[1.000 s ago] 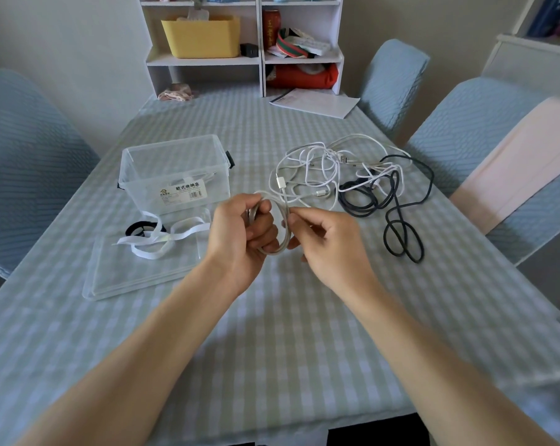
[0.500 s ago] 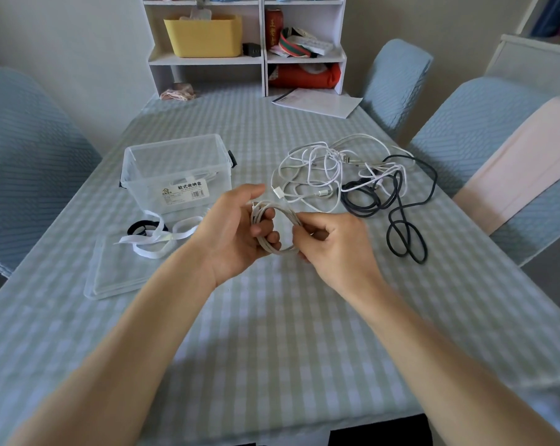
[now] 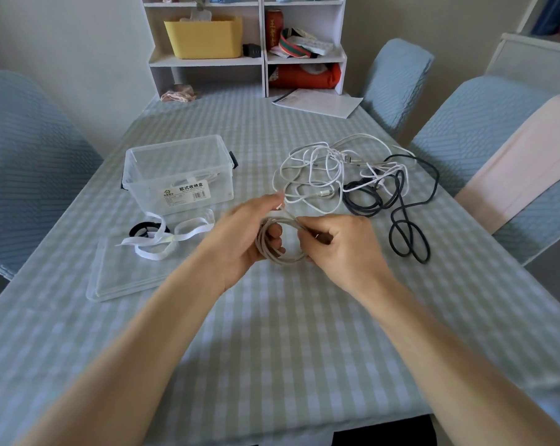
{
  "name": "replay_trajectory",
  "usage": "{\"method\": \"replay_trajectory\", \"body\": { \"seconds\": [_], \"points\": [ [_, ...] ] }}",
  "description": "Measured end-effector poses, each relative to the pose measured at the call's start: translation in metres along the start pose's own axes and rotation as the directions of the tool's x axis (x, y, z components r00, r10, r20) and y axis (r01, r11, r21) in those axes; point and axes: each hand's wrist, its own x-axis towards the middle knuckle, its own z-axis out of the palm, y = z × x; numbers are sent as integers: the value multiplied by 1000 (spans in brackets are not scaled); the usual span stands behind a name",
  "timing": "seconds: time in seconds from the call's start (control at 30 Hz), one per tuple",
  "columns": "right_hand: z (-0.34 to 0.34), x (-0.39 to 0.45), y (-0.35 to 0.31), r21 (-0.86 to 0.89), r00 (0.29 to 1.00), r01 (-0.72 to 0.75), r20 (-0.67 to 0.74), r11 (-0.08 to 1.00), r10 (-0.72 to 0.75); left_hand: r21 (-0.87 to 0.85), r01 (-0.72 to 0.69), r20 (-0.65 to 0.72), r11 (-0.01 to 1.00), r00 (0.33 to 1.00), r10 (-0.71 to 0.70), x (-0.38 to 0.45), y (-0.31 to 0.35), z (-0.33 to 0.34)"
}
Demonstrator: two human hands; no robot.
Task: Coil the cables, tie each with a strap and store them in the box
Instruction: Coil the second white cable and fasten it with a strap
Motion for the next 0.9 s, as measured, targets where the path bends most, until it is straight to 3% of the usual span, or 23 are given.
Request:
{"method": "replay_trajectory", "body": {
  "seconds": [0.1,0.23,0.37,0.5,0.57,0.67,0.9],
  "points": [
    [2,0,-1,-77,997,69,22,995,-67,6,-82,-123,997,989,83,1,-12,10],
    [5,0,-1,-118,995,98,34,988,-95,-173,-49,-217,984,976,11,1,-13,15],
    [3,-3,-10,-142,988,96,135,985,-77,-202,-60,-299,977,954,-3,0,-8,13],
    [2,-2,-29,-445,943,112,329,889,46,-226,-66,-292,972,956,-3,-1,-6,14],
    [14,-2,-30,-551,959,153,283,820,11,-265,-74,-283,962,959,-5,-3,-7,16],
    [25,6,-28,-594,990,80,138,801,3,-308,-76,-256,948,967,-6,-5,-6,19],
    [26,18,-26,-681,992,114,123,724,-41,-308,-116,-214,944,976,50,-4,-2,9]
  ]
}}
